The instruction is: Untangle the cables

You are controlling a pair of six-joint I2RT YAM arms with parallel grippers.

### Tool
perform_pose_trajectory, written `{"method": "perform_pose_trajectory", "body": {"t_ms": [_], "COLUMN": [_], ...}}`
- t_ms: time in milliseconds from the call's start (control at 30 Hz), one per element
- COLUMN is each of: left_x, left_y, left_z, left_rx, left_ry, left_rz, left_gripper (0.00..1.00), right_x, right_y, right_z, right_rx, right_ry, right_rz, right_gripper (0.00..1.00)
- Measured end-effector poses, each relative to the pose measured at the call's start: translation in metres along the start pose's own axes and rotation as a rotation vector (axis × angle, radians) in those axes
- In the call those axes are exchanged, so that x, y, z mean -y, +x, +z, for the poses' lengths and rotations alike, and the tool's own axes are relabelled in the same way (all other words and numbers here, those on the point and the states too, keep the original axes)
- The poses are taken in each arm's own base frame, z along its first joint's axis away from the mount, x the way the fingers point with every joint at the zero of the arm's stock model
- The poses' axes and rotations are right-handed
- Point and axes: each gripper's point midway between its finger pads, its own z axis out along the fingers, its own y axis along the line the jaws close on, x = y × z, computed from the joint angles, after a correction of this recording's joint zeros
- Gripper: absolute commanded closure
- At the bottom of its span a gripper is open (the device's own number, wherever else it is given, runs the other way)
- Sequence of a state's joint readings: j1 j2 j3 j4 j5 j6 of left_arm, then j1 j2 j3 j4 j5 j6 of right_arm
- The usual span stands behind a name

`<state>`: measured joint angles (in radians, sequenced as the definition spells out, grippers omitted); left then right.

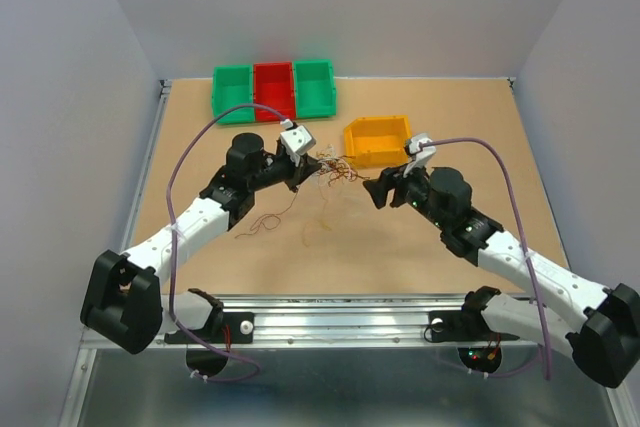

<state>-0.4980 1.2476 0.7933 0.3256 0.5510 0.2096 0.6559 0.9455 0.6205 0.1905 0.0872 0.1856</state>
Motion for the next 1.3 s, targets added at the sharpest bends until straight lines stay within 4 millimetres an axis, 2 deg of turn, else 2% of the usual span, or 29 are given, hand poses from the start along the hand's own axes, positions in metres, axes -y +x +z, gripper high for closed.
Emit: {"method": "perform_pose_trajectory", "body": {"t_ms": [100, 233, 400, 567, 633, 767, 933, 1033, 1133, 1300], "left_x": [0.004, 0.011, 0.018, 0.027, 0.03, 0.036, 0.042, 0.041, 0.037, 0.042], "left_y": [-0.004, -0.006, -0.006, -0.005, -0.007, -0.009, -0.013, -0.016, -0.032, -0.084], "left_z": [-0.003, -0.004, -0.006, -0.007, -0.008, -0.009, -0.01, -0.013, -0.023, -0.048], "left_rx": [0.011, 0.014, 0.013, 0.007, 0.008, 0.013, 0.018, 0.021, 0.059, 0.175], "left_ry": [0.018, 0.047, 0.084, 0.131, 0.15, 0.189, 0.223, 0.206, 0.156, 0.132], "left_rz": [-0.001, -0.005, -0.011, -0.026, -0.028, -0.029, -0.028, -0.021, 0.0, 0.047], "left_gripper": [1.0, 1.0, 1.0, 1.0, 1.0, 1.0, 1.0, 1.0, 1.0, 1.0], "right_x": [-0.012, -0.025, -0.041, -0.044, -0.044, -0.04, -0.047, -0.046, -0.035, -0.028], "right_y": [0.025, 0.04, 0.039, 0.037, 0.039, 0.039, 0.018, 0.02, 0.029, 0.027], "right_z": [0.012, 0.029, 0.047, 0.062, 0.071, 0.084, 0.092, 0.097, 0.108, 0.12], "right_rx": [-0.087, -0.137, -0.127, -0.086, -0.081, -0.051, 0.052, 0.059, 0.042, 0.051], "right_ry": [-0.074, -0.154, -0.233, -0.242, -0.237, -0.207, -0.227, -0.221, -0.146, -0.092], "right_rz": [-0.013, -0.014, -0.005, 0.021, 0.03, 0.049, 0.071, 0.077, 0.093, 0.112], "right_gripper": [0.26, 0.26, 0.27, 0.27, 0.31, 0.52, 0.53, 0.63, 0.71, 0.72]}}
